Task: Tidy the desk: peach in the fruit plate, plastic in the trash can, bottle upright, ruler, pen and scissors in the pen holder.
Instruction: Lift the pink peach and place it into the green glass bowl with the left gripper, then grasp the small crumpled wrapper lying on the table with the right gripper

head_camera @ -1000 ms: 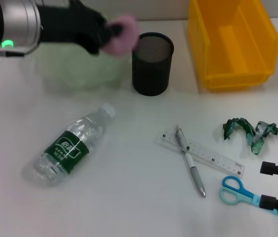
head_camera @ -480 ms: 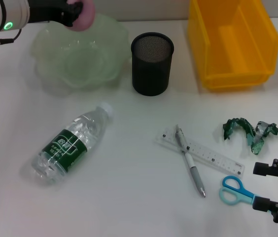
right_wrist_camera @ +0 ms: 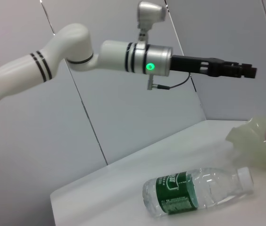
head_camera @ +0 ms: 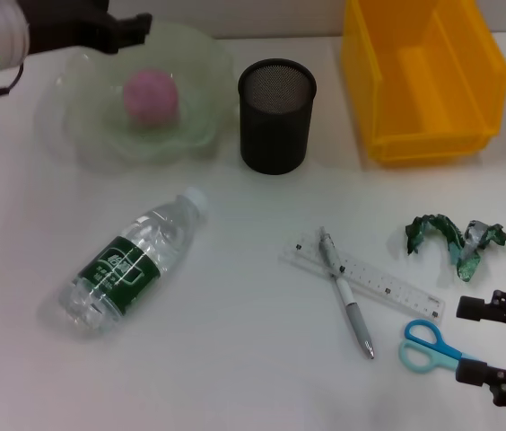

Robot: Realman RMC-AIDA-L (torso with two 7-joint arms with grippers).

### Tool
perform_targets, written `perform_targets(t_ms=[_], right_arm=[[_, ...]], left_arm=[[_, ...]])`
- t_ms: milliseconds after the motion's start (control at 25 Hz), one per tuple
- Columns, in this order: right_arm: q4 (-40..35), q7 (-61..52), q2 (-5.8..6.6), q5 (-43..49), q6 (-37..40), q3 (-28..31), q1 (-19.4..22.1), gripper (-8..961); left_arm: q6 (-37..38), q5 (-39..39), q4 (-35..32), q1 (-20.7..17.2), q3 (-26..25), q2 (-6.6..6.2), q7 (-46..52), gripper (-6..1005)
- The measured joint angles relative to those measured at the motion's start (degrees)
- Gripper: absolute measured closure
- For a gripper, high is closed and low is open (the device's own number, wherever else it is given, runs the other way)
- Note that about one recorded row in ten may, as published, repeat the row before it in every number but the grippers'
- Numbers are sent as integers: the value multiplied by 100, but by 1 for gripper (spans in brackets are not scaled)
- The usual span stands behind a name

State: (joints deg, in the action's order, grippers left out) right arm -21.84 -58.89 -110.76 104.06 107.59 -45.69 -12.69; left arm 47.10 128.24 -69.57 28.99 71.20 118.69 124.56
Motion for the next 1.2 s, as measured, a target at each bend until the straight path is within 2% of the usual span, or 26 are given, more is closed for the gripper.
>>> perform_targets(t_ms=[40,80,200,240,280,320,400,440,480,520,560,600,640,680,720,800,840,880,920,1000,1040,1080,1200], right_arm=[[-2,-15,1,0,6,14,-5,215],[-27,-110,1,-20,7,51,-20,215],[-148,-341,4,-44,12,194,-30,216],[-245,-528,6,-48,15,307,-34,216],[-626,-1033,6,-29,38,502,-33,216],[-626,-1033,6,-29,38,502,-33,217],[-1311,-1731,7,14,119,571,-34,217],[-1715,-2150,4,67,199,571,-40,217],[-2554,-2921,-20,255,430,573,-97,218],[-2554,-2921,-20,255,430,573,-97,218],[-3540,-3678,-52,524,670,590,-236,218],[-3540,-3678,-52,524,670,590,-236,218],[-4017,-4084,-71,706,753,586,-320,219],[-5117,-4863,-112,1238,832,560,-553,219],[-5466,-5113,-135,1489,847,553,-651,219],[-6357,-5586,-262,2269,905,487,-925,220],[-6357,-5586,-262,2269,905,487,-925,220],[-7013,-5801,-480,3033,945,291,-1206,220],[-7013,-5801,-480,3033,945,291,-1206,221],[-7373,-5869,-723,3847,932,-62,-1502,221],[-7392,-5908,-796,4140,850,-267,-1618,221],[-7172,-6076,-864,4646,509,-748,-1802,222],[-6719,-6319,-853,4817,-49,-1170,-1878,222]], left_arm=[[0,0,0,0,0,0,0,557],[950,-1513,-291,-558,-211,-34,-1120,527],[1233,-1764,-308,-636,-276,-37,-1356,352],[2245,-2394,-279,-843,-474,-45,-1996,294],[3421,-2647,3,-937,-639,-50,-2589,268],[3421,-2647,3,-937,-639,-50,-2589,242],[4243,-2664,413,-946,-737,-53,-3026,191],[4522,-2638,608,-938,-749,-51,-3203,165],[4889,-2518,1048,-900,-736,-51,-3549,165],[4889,-2518,1048,-900,-736,-51,-3549,165],[4978,-2437,1271,-881,-720,-48,-3708,165],[4998,-2386,1439,-871,-717,-46,-3809,165],[5007,-2346,1583,-863,-714,-43,-3907,165],[5007,-2338,1652,-858,-716,-41,-3955,165],[5001,-2332,1754,-849,-726,-36,-4030,165],[4975,-2330,1798,-844,-739,-33,-4054,165],[4975,-2330,1798,-844,-739,-33,-4054,165],[4967,-2335,1803,-843,-737,-30,-4058,165],[4964,-2341,1805,-843,-735,-30,-4060,165],[4964,-2353,1807,-827,-723,-26,-4063,165],[4965,-2356,1809,-807,-719,-23,-4063,165],[4965,-2355,1830,-762,-711,-15,-4063,165],[4964,-2348,1914,-722,-710,-13,-4063,164]])
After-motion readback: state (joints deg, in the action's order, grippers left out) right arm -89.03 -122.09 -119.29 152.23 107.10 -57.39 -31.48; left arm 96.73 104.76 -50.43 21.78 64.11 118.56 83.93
